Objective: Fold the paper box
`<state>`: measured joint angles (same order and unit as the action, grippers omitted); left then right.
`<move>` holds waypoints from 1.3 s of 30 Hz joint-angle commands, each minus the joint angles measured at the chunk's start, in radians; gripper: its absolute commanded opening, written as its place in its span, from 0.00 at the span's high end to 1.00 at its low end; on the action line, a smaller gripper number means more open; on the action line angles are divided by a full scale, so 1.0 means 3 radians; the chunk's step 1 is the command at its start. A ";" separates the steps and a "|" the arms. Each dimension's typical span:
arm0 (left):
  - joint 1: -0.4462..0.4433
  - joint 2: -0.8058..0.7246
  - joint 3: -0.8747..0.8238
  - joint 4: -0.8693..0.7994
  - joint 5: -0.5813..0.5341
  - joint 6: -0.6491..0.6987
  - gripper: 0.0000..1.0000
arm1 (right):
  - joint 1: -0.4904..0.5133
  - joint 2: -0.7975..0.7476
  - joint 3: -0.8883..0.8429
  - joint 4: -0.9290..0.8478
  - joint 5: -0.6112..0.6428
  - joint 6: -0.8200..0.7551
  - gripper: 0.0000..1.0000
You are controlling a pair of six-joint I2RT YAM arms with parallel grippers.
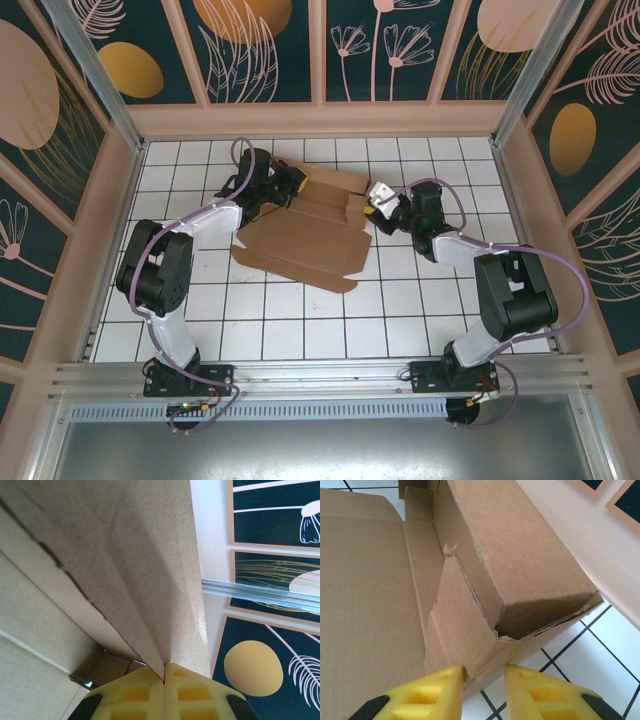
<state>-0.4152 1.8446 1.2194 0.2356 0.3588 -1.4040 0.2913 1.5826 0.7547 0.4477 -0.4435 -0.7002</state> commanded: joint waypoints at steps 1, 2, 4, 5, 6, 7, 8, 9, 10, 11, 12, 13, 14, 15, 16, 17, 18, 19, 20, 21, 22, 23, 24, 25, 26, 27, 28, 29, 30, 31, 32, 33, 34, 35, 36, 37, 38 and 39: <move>-0.0022 -0.0014 -0.0099 -0.0100 0.0062 0.0017 1.00 | 0.0066 0.0117 0.0083 0.0264 0.0322 0.0119 0.71; -0.0022 -0.0023 -0.0109 -0.0100 0.0063 0.0017 1.00 | 0.0090 0.0139 0.0073 0.0335 0.0431 0.0151 0.69; -0.0021 -0.0039 -0.0122 -0.0099 0.0064 0.0016 1.00 | 0.0122 0.0189 0.0074 0.0441 0.0593 0.0236 0.66; -0.0022 -0.0046 -0.0127 -0.0100 0.0065 0.0012 1.00 | 0.0148 0.0222 0.0081 0.0468 0.0717 0.0252 0.65; -0.0022 -0.0051 -0.0137 -0.0096 0.0063 0.0014 1.00 | 0.0173 0.0251 0.0087 0.0509 0.0823 0.0265 0.64; -0.0022 -0.0059 -0.0143 -0.0095 0.0067 0.0007 1.00 | 0.0193 0.0279 0.0087 0.0538 0.0895 0.0281 0.63; -0.0022 -0.0059 -0.0145 -0.0092 0.0079 0.0002 1.00 | 0.0207 0.0310 0.0087 0.0578 0.0958 0.0311 0.61; -0.0021 -0.0060 -0.0152 -0.0092 0.0081 0.0001 1.00 | 0.0223 0.0327 0.0087 0.0615 0.1009 0.0335 0.60; -0.0022 -0.0065 -0.0160 -0.0090 0.0079 -0.0004 1.00 | 0.0240 0.0348 0.0082 0.0656 0.1063 0.0372 0.59; -0.0022 -0.0075 -0.0171 -0.0092 0.0077 -0.0005 1.00 | 0.0249 0.0366 0.0082 0.0703 0.1109 0.0401 0.57; -0.0022 -0.0079 -0.0173 -0.0090 0.0081 -0.0008 1.00 | 0.0259 0.0379 0.0075 0.0756 0.1143 0.0431 0.56; -0.0021 -0.0080 -0.0177 -0.0090 0.0085 -0.0008 1.00 | 0.0264 0.0383 0.0067 0.0803 0.1142 0.0463 0.55; -0.0022 -0.0084 -0.0176 -0.0090 0.0088 -0.0009 1.00 | 0.0267 0.0385 0.0053 0.0856 0.1124 0.0498 0.54; -0.0020 -0.0086 -0.0178 -0.0092 0.0092 -0.0009 1.00 | 0.0267 0.0380 0.0038 0.0909 0.1105 0.0529 0.53; -0.0022 -0.0089 -0.0179 -0.0093 0.0090 -0.0008 1.00 | 0.0267 0.0370 0.0017 0.0977 0.1067 0.0551 0.53; -0.0021 -0.0091 -0.0179 -0.0092 0.0093 -0.0009 1.00 | 0.0267 0.0373 0.0002 0.1019 0.1010 0.0564 0.53; -0.0018 -0.0097 -0.0179 -0.0095 0.0093 -0.0009 1.00 | 0.0267 0.0373 -0.0004 0.1042 0.0953 0.0565 0.53; -0.0017 -0.0100 -0.0179 -0.0095 0.0097 -0.0009 1.00 | 0.0267 0.0380 -0.0008 0.1059 0.0883 0.0579 0.53; -0.0017 -0.0098 -0.0179 -0.0096 0.0097 -0.0008 1.00 | 0.0267 0.0377 -0.0005 0.1062 0.0775 0.0590 0.53; -0.0017 -0.0091 -0.0181 -0.0098 0.0101 -0.0013 1.00 | 0.0269 0.0371 -0.0005 0.1060 0.0686 0.0594 0.53; -0.0017 -0.0090 -0.0183 -0.0095 0.0107 -0.0021 1.00 | 0.0272 0.0373 -0.0001 0.1060 0.0618 0.0600 0.53; -0.0017 -0.0091 -0.0182 -0.0090 0.0110 -0.0027 1.00 | 0.0275 0.0377 0.0004 0.1059 0.0583 0.0605 0.53; -0.0017 -0.0090 -0.0184 -0.0094 0.0113 -0.0028 1.00 | 0.0277 0.0386 0.0007 0.1060 0.0571 0.0606 0.53; -0.0017 -0.0096 -0.0188 -0.0085 0.0113 -0.0034 1.00 | 0.0277 0.0402 0.0016 0.1064 0.0573 0.0611 0.53; -0.0016 -0.0100 -0.0189 -0.0081 0.0110 -0.0034 1.00 | 0.0276 0.0416 0.0024 0.1060 0.0583 0.0612 0.53; -0.0017 -0.0103 -0.0193 -0.0080 0.0111 -0.0039 1.00 | 0.0277 0.0430 0.0025 0.1065 0.0588 0.0613 0.52; -0.0017 -0.0105 -0.0196 -0.0075 0.0116 -0.0044 1.00 | 0.0276 0.0438 0.0017 0.1076 0.0583 0.0616 0.51; -0.0016 -0.0112 -0.0199 -0.0070 0.0118 -0.0050 1.00 | 0.0277 0.0455 0.0010 0.1092 0.0590 0.0625 0.50; -0.0017 -0.0110 -0.0204 -0.0066 0.0117 -0.0054 1.00 | 0.0276 0.0470 0.0003 0.1114 0.0603 0.0649 0.49; -0.0017 -0.0116 -0.0209 -0.0063 0.0118 -0.0055 1.00 | 0.0277 0.0482 -0.0008 0.1146 0.0613 0.0688 0.49; -0.0017 -0.0121 -0.0209 -0.0057 0.0120 -0.0060 1.00 | 0.0275 0.0500 -0.0024 0.1192 0.0619 0.0719 0.49; -0.0014 -0.0122 -0.0209 -0.0054 0.0123 -0.0060 1.00 | 0.0277 0.0519 -0.0034 0.1224 0.0627 0.0744 0.48; -0.0016 -0.0129 -0.0214 -0.0051 0.0127 -0.0060 1.00 | 0.0286 0.0537 -0.0031 0.1250 0.0667 0.0742 0.45; -0.0017 -0.0130 -0.0219 -0.0046 0.0128 -0.0065 1.00 | 0.0287 0.0552 -0.0023 0.1282 0.0706 0.0751 0.44; -0.0016 -0.0131 -0.0222 -0.0039 0.0128 -0.0073 1.00 | 0.0287 0.0571 -0.0013 0.1306 0.0727 0.0775 0.43; -0.0015 -0.0131 -0.0228 -0.0029 0.0138 -0.0080 1.00 | 0.0287 0.0588 0.0006 0.1322 0.0753 0.0797 0.43; -0.0017 -0.0133 -0.0230 -0.0025 0.0143 -0.0085 1.00 | 0.0288 0.0614 0.0036 0.1318 0.0799 0.0811 0.43; -0.0017 -0.0140 -0.0235 -0.0019 0.0144 -0.0090 1.00 | 0.0287 0.0635 0.0071 0.1298 0.0848 0.0824 0.43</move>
<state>-0.4149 1.8198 1.1740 0.2584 0.3603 -1.4235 0.3668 1.7477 0.7547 0.7818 -0.2245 -0.4835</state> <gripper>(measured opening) 0.051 0.569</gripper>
